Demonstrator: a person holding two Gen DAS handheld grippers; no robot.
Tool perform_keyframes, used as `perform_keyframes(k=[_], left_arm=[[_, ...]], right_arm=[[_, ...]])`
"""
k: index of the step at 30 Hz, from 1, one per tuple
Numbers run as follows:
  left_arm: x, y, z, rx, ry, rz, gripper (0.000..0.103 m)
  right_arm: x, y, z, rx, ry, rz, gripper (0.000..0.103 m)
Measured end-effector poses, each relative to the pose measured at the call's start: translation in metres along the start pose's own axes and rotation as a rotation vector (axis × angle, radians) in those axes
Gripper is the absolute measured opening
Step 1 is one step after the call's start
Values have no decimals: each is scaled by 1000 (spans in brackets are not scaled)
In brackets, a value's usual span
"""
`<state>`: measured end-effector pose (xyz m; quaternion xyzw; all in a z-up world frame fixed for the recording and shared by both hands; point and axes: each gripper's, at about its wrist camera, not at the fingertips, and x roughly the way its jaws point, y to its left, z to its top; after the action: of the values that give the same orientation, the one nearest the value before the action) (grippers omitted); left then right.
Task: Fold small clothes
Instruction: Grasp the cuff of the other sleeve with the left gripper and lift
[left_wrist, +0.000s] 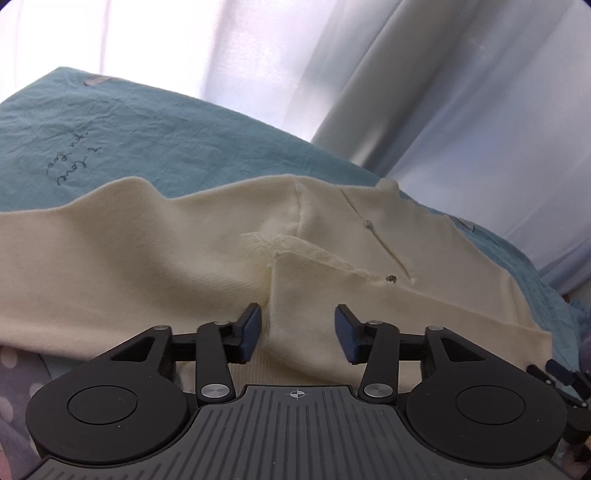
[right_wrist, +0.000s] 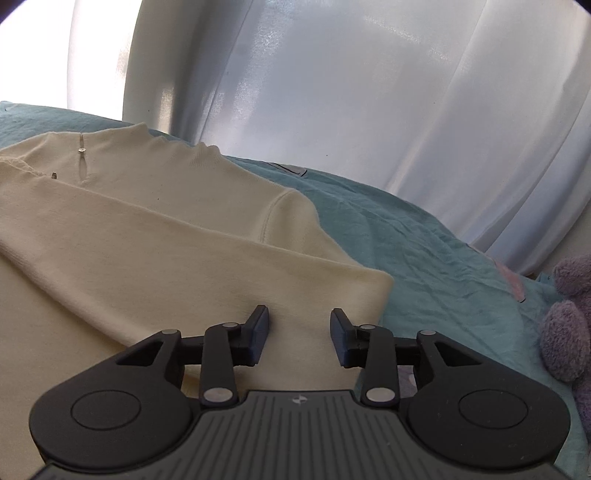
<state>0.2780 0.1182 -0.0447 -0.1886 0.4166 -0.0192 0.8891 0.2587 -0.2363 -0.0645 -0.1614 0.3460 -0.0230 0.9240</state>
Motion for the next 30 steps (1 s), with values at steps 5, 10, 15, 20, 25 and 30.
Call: perform_keyframes(k=[5, 10, 15, 20, 25, 30], left_arm=[[-44, 36, -11, -142, -76, -7, 89], [-80, 115, -21, -426, -149, 58, 87], [-113, 190, -34, -698, -262, 116, 81], [-121, 251, -40, -878, -369, 99, 55], [-113, 289, -37, -1012, -425, 8, 39], [-105, 314, -32, -1080, -450, -39, 30]], right_arm=[[-21, 2, 1, 22, -8, 30, 36], [-49, 6, -10, 59, -26, 91, 46], [-56, 6, -14, 104, -4, 124, 47], [-53, 10, -14, 110, 10, 132, 48], [-54, 15, -14, 120, 20, 140, 48], [-55, 15, -13, 122, 30, 140, 49]])
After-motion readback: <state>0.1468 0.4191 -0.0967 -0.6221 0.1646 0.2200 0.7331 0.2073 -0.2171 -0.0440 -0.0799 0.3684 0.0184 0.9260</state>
